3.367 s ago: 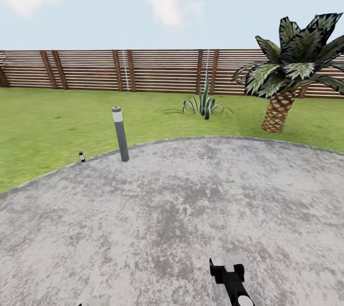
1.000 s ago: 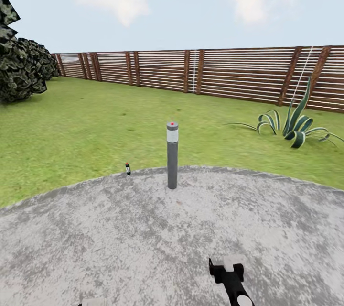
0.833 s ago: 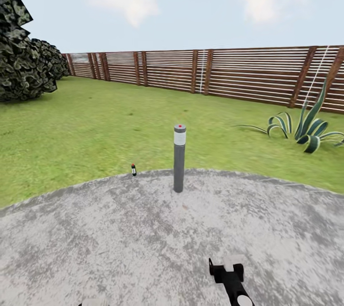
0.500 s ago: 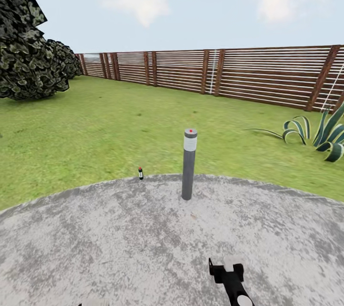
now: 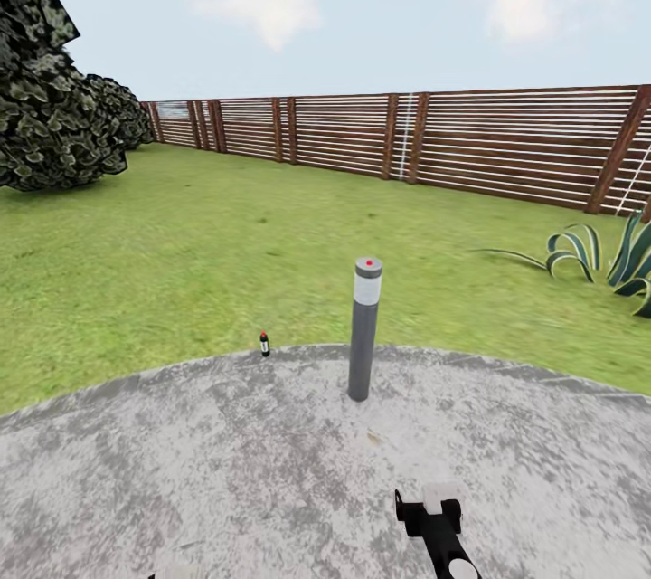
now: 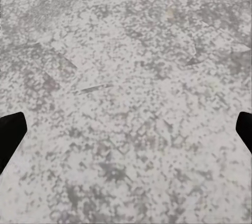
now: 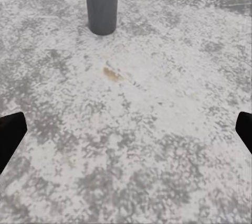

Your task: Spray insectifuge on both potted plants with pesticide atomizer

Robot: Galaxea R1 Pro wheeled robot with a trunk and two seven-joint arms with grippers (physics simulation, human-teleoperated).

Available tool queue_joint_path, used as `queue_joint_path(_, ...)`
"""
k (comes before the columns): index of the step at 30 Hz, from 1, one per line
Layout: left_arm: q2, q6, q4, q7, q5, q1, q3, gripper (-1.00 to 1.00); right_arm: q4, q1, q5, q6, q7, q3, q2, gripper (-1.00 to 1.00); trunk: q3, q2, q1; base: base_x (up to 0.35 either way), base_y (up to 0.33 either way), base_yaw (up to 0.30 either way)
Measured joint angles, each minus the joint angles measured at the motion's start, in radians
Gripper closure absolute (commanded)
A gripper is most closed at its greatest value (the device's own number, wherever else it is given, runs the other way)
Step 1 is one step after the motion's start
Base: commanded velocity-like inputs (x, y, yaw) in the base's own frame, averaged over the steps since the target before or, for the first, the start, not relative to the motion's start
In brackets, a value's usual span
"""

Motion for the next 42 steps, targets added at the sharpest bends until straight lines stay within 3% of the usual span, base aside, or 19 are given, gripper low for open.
queue_joint_path(42, -0.001, 0.000, 0.000, 0.000, -0.001, 0.000, -0.001, -1.00, 0.003, 0.000, 0.003, 0.001, 0.000, 0.002, 0.000, -1.00, 0.000, 0.000, 0.000, 0.308, 0.200, 0.000)
